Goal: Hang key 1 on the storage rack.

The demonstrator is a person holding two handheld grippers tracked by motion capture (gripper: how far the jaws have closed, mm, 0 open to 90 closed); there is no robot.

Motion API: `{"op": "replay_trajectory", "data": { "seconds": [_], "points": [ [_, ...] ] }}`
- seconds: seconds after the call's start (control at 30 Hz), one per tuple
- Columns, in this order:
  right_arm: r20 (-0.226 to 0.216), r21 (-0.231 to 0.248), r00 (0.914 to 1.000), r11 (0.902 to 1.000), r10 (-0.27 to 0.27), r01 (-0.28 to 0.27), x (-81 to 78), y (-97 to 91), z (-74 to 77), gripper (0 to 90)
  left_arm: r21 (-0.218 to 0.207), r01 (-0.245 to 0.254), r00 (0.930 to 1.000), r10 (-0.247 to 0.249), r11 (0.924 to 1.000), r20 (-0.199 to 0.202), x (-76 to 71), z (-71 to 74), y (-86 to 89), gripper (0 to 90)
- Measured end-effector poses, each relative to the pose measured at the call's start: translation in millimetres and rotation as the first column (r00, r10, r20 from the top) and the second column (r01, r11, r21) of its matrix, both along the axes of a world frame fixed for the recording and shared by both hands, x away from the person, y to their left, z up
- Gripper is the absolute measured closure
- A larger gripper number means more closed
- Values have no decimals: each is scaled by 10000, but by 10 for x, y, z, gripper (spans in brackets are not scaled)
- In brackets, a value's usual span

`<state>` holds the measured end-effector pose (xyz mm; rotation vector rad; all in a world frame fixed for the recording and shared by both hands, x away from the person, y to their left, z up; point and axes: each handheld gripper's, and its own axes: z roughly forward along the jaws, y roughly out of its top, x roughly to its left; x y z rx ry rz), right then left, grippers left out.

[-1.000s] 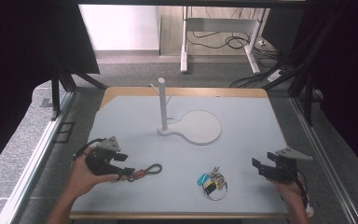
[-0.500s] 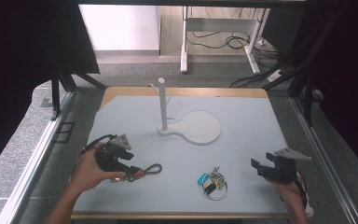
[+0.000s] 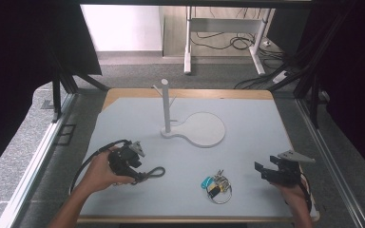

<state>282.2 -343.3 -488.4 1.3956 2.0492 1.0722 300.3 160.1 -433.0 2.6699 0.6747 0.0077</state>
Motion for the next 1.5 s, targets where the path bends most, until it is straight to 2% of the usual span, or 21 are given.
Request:
{"op": "replay_trajectory", "data": {
  "seconds": [0.1, 0.2, 0.43, 0.53, 0.8, 0.93, 1.3, 1.37, 1.43, 1.5],
  "points": [
    [-40, -28, 10000, 10000, 25, -26, 3, 9, -3, 275, 148, 12, 10000, -11, 9999, -90, 20, -62, -4, 493],
    [-64, -50, 10000, 10000, 47, -47, 11, 17, -12, 274, 565, 81, 9996, -66, 9984, -269, 56, -159, -23, 507],
    [-105, -86, 9999, 9999, 95, -96, 17, 35, -27, 275, 1048, 232, 9983, -175, 9942, -553, 125, -282, -104, 517],
    [-143, -104, 9998, 9999, 112, -113, 19, 35, -30, 274, 1427, 250, 9979, -162, 9895, -621, 149, -352, -157, 521],
    [-129, -122, 9999, 9999, 114, -115, 23, 35, -36, 274, 1946, 425, 9970, -289, 9800, -723, 140, -440, -220, 575],
    [-183, -181, 9997, 9997, 137, -140, 26, 49, -43, 274, 2100, 384, 9975, -250, 9769, -661, 137, -468, -242, 608],
    [-254, -344, 9995, 9992, 208, -216, 35, 89, -68, 273, 2096, 248, 9989, -158, 9775, -445, 105, -463, -249, 666],
    [-254, -325, 9995, 9993, 186, -194, 34, 83, -65, 274, 2123, 252, 9991, -171, 9769, -398, 98, -450, -242, 668],
    [-234, -276, 9996, 9995, 148, -154, 36, 73, -67, 274, 2006, 214, 9989, -127, 9794, -449, 101, -426, -233, 668],
    [-243, -195, 9995, 9996, 188, -193, 37, 68, -65, 273, 1878, 163, 9995, -112, 9821, -283, 108, -344, -218, 669]
  ]
}}
